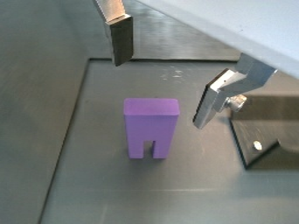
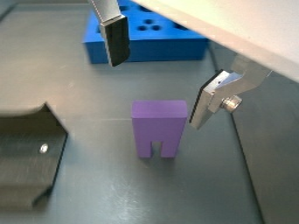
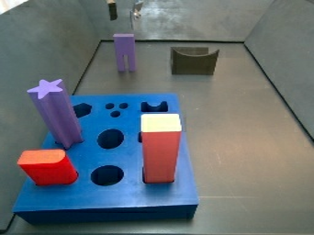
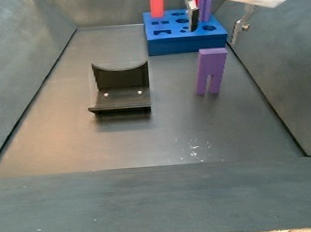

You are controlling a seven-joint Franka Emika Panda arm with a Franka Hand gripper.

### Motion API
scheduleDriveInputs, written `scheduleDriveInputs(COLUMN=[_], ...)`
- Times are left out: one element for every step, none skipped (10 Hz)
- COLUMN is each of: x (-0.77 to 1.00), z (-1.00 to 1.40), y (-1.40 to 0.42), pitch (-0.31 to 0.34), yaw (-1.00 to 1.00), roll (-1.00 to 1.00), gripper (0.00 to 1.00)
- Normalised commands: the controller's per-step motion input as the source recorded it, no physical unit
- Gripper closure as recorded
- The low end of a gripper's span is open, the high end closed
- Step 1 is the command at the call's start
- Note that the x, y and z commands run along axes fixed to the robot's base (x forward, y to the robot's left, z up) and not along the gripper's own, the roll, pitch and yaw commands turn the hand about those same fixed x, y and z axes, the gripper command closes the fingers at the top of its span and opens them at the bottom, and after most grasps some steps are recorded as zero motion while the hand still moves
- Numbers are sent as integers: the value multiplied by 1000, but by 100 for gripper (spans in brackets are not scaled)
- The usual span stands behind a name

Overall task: Pick up the double-square object. Move up. Rotate the double-square object. Move to above the board. Insert the double-square object.
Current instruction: Rotate the double-square object.

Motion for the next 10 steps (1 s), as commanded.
scheduleDriveInputs(x=[39,39,39,39,39,39,39,39,39,38], z=[-36,-36,-36,-36,-36,-36,-35,-36,-36,-36], y=[-8,-8,-8,-7,-8,-8,-8,-8,-8,-8], pitch=[-11,-12,-14,-16,-17,-21,-24,-30,-34,-34], yaw=[1000,1000,1000,1000,1000,1000,1000,1000,913,571], roll=[2,2,2,2,2,3,4,4,5,5], gripper=[0,0,0,0,0,0,0,0,0,0])
